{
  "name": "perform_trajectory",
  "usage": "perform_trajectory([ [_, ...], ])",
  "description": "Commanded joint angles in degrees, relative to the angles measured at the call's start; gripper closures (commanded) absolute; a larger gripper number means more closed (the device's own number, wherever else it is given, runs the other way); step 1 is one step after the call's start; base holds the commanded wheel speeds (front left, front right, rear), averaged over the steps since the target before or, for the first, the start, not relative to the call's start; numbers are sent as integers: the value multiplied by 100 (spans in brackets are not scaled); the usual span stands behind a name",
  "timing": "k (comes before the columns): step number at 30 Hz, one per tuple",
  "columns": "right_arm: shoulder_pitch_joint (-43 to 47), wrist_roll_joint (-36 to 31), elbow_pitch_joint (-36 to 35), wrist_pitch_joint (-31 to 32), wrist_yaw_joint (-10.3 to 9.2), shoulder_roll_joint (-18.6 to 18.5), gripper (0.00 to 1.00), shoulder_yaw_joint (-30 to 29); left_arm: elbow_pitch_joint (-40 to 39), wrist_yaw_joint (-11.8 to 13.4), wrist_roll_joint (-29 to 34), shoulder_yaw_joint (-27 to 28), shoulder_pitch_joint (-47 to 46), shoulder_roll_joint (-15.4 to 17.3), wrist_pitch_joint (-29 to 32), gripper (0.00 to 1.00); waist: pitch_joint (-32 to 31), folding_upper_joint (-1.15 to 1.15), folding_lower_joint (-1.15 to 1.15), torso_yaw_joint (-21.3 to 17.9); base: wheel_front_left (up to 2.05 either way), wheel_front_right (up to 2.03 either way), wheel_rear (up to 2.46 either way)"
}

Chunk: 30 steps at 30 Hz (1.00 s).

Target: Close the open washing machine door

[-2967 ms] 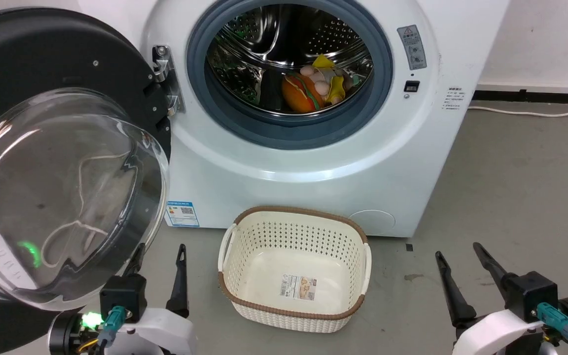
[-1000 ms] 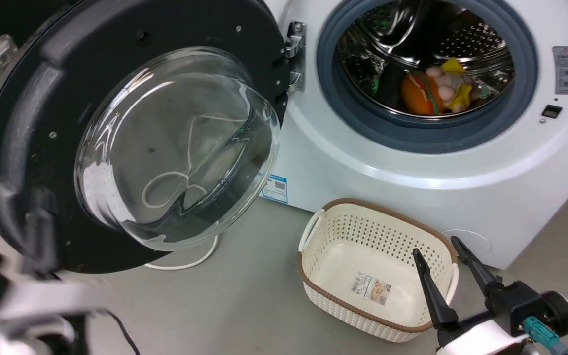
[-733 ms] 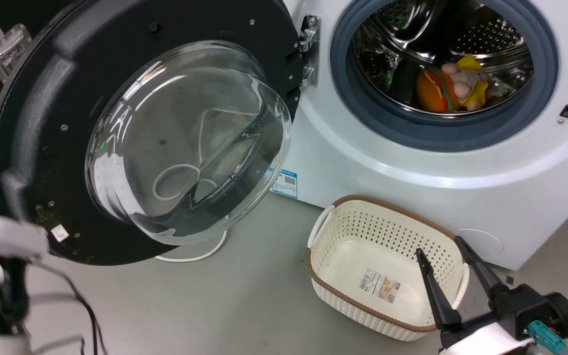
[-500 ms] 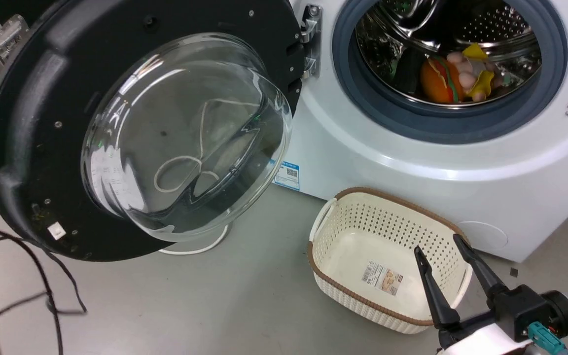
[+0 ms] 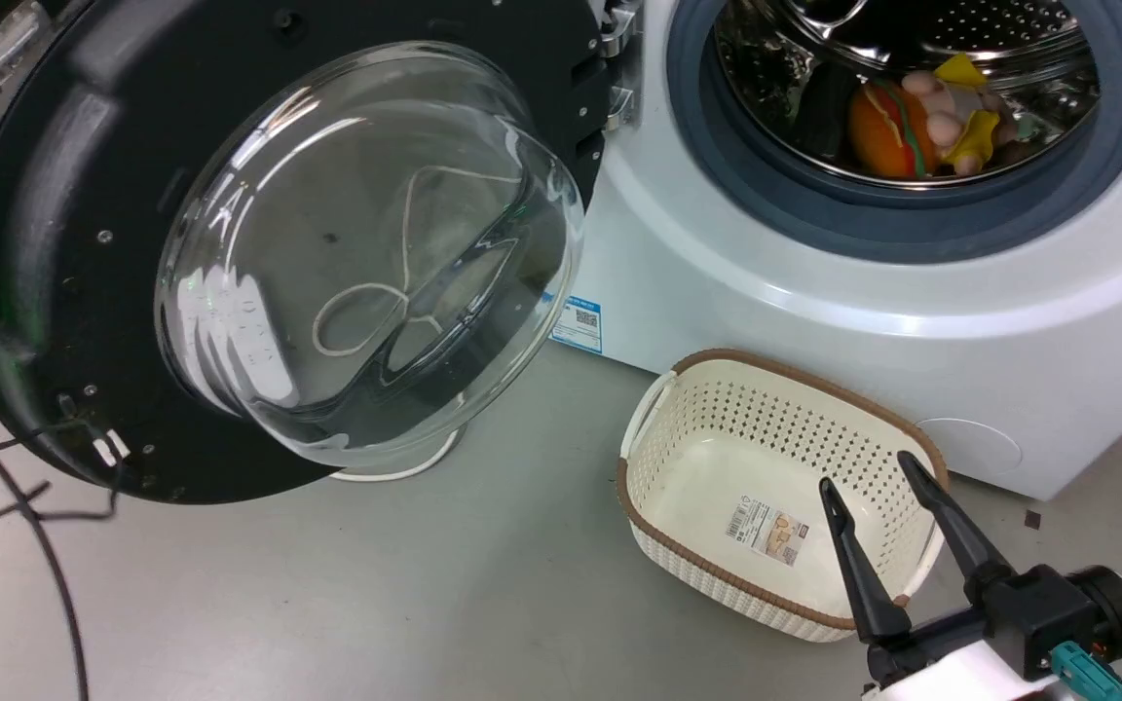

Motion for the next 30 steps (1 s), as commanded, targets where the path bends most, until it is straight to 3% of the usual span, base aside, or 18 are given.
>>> perform_trajectory([
  [1, 2, -17, -65, -78, 4, -35, 0, -4, 71, -61, -338, 88, -157, 46, 426, 100, 17, 0, -1, 31, 0, 0, 0],
  [2, 2, -17, -65, -78, 4, -35, 0, -4, 71, -61, -338, 88, -157, 46, 426, 100, 17, 0, -1, 31, 0, 0, 0],
  [5, 42, -11, -49, -126, 4, -42, 0, -41, -77, -139, -895, 121, -115, -21, 1345, 100, -2, 0, -1, 104, 0, 0, 0],
  [7, 55, -12, -36, -138, 4, -41, 0, -54, -148, -141, -1039, 134, -81, -51, 1572, 100, -21, 0, -1, 125, 0, 0, 0],
  [8, 78, -8, -21, -162, 4, -33, 0, -100, -323, -115, -1318, 169, -1, -119, 1990, 100, -71, 0, -1, 171, 0, 0, 0],
  [18, 105, 0, 108, -269, 4, 19, 0, -461, -1455, 109, -2376, 109, 653, -664, 3606, 100, -371, 0, -1, 373, 0, 0, 0],
  [26, 150, 248, 308, -364, 5, 27, 0, -913, -2276, 350, -3277, 49, 1353, -1603, 4309, 100, -581, 0, -1, 410, 0, 0, 0],
  [30, 91, 232, 334, -368, 5, 28, 0, -1155, -2649, 451, -3579, -351, 1910, -1835, 4204, 100, -587, 0, -1, 230, 0, 0, 0],
])
